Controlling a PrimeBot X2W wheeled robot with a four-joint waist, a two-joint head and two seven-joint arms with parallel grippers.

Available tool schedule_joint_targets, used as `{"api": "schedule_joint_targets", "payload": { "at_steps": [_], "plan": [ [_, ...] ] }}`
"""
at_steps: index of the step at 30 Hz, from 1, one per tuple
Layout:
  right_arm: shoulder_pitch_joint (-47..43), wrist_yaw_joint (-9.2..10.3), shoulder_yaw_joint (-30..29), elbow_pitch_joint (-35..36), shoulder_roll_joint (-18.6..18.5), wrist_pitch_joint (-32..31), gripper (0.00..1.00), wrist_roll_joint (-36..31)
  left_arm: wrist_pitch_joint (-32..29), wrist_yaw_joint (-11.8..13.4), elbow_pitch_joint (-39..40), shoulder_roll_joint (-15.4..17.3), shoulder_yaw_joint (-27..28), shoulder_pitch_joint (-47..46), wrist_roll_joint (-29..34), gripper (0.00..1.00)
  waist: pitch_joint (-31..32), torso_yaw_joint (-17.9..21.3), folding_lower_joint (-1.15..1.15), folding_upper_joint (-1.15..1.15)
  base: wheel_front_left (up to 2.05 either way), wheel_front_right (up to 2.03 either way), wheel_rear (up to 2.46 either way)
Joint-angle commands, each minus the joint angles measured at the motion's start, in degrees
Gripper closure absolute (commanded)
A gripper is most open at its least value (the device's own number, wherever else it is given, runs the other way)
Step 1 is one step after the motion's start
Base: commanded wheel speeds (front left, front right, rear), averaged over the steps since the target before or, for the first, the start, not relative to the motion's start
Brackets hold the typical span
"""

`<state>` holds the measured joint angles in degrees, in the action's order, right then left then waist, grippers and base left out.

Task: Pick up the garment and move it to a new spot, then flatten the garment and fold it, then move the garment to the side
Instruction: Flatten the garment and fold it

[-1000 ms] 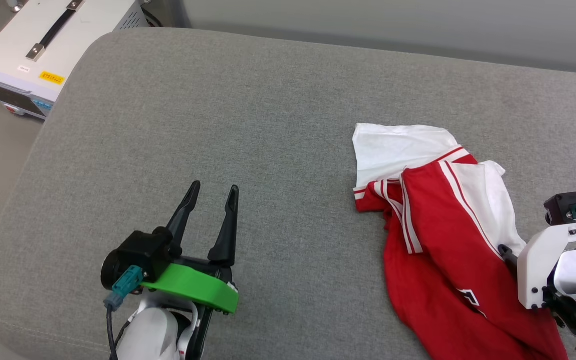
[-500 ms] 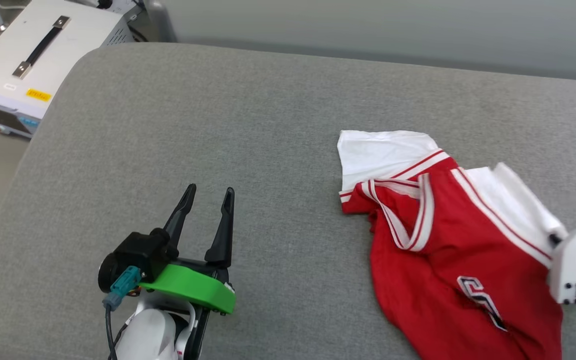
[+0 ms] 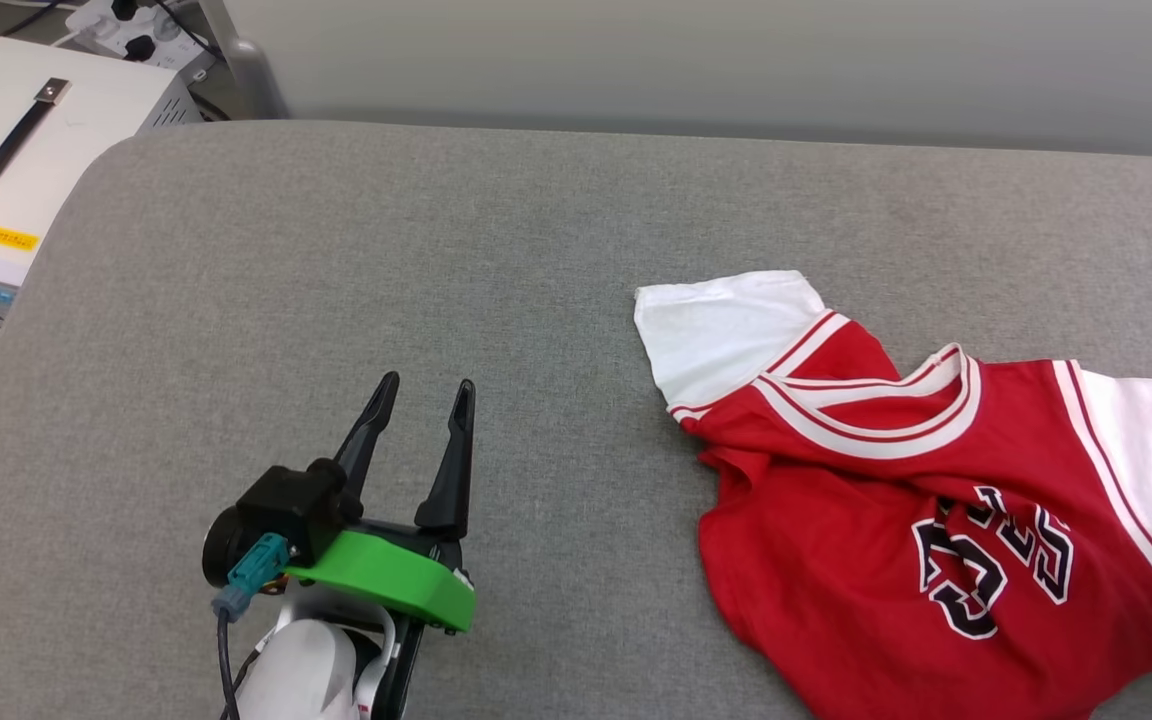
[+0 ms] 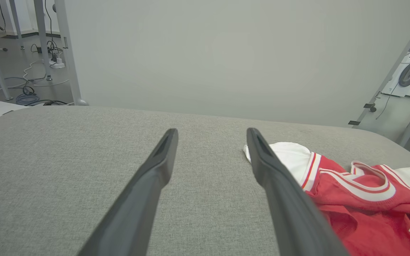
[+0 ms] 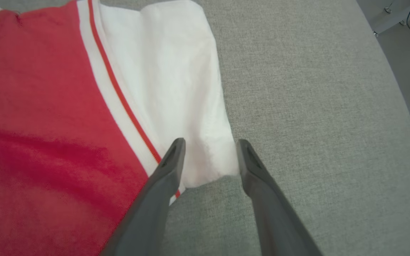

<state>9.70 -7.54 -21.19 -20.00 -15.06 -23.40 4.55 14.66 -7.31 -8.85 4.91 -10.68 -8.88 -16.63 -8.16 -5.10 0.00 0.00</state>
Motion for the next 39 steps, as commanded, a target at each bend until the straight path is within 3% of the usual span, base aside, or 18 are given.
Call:
{"api": "schedule_joint_targets", "payload": {
  "at_steps": [1, 8, 14, 20, 24, 31, 39],
  "plan": [
    [1.2, 0.05, 0.2, 0.3, 0.3, 2.0, 0.00, -0.6, 0.3, -0.2, -0.2, 0.0, 0.0, -0.2, -0.1, 0.00, 0.5, 0.3, 0.00, 0.00, 0.00, 0.00, 0.00],
    [-0.4, 0.05, 6.3, 7.6, 2.4, 13.5, 0.00, 3.2, 0.3, -0.2, -0.3, 0.0, -0.7, 0.5, -0.5, 0.00, 2.5, 1.3, 0.00, 0.00, 0.00, 0.00, 0.00],
    [-5.7, 0.05, 8.4, 15.7, 8.3, 24.6, 0.00, 6.6, 0.3, -0.2, -0.2, -0.3, -1.9, 1.7, -1.5, 0.00, 2.9, 2.3, 0.00, 0.00, 0.00, 0.00, 0.00],
    [-8.3, 0.05, 10.4, 20.1, 10.1, 29.9, 0.00, 7.2, 0.3, -0.2, -0.3, -0.1, -2.8, 0.9, -2.5, 0.00, 1.3, 4.1, 0.00, 0.00, 0.00, 0.00, 0.00],
    [-8.4, 0.05, 11.3, 21.9, 10.4, 30.9, 0.00, 7.2, -0.9, -0.2, -1.8, 2.8, -6.8, -3.7, -2.6, 0.00, -0.7, 5.7, 0.00, 0.00, 0.00, 0.00, 0.00],
    [-7.3, 0.05, 11.8, 24.9, 10.6, 34.0, 0.00, 6.5, -14.6, -0.2, -6.0, 6.4, -12.5, -19.2, -3.7, 0.00, -4.6, 8.6, 0.00, 0.00, 0.00, 0.00, 0.00],
    [-5.4, 0.05, 13.7, 24.1, 11.1, 34.9, 0.00, 5.9, -40.1, -0.2, -17.9, 8.0, -19.5, -35.7, -13.1, 0.00, -8.9, 12.7, 0.00, 0.00, 0.00, 0.00, 0.00]
  ]
}}
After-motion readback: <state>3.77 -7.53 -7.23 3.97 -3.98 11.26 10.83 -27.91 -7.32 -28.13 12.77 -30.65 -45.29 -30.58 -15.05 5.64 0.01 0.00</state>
